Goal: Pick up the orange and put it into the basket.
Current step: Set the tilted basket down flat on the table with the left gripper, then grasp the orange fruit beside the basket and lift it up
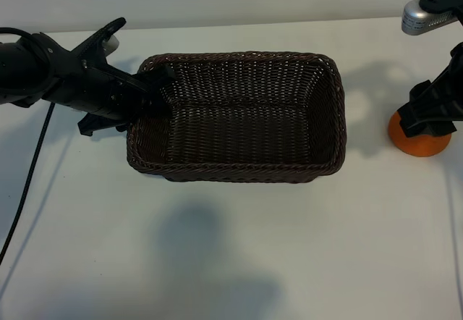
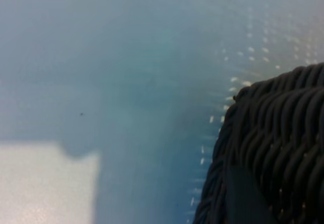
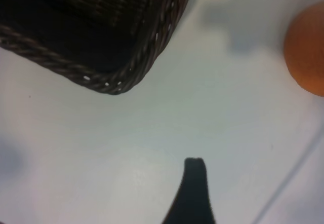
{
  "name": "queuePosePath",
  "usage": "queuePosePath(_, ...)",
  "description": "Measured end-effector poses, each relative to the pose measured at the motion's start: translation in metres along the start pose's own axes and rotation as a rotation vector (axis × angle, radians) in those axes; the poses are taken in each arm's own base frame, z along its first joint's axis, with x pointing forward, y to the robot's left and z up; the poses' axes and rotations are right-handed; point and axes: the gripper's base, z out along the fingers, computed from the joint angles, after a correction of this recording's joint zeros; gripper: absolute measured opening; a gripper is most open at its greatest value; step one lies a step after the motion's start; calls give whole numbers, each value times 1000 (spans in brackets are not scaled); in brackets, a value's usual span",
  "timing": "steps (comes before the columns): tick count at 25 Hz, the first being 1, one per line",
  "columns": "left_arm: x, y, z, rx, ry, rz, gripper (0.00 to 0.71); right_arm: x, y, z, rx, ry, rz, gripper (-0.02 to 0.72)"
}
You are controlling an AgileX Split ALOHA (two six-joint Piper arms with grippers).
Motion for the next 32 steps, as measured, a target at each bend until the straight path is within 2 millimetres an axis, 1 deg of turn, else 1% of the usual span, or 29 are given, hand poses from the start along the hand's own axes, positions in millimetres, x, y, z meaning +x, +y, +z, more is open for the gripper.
queuePosePath(3, 0, -1, -1, 4, 0, -1, 553, 0, 0, 0, 0, 0, 0, 595)
queuePosePath(4, 0, -2, -3, 5, -4, 4, 599, 0, 0, 0, 0, 0, 0, 595)
queuePosePath(6, -3, -5, -8, 8, -10, 29, 671, 0, 0, 0, 0, 0, 0, 595)
queuePosePath(7, -4, -6, -9, 7, -9, 45, 686, 0, 0, 0, 0, 0, 1, 595)
queuePosePath(10, -8, -14, -20, 3, 1, 93, 690, 0, 0, 0, 1, 0, 0, 595)
queuePosePath(13, -13, -20, -31, -13, 11, 140, 675, 0, 0, 0, 1, -1, 0, 595)
queuePosePath(21, -27, -40, -81, -98, 14, 304, 656, 0, 0, 0, 2, 0, 0, 595)
queuePosePath(28, -40, -50, -115, -214, 31, 401, 630, 0, 0, 0, 2, -1, -1, 595)
queuePosePath(32, -47, -49, -131, -302, 40, 446, 620, 0, 0, 0, 2, 0, 0, 595)
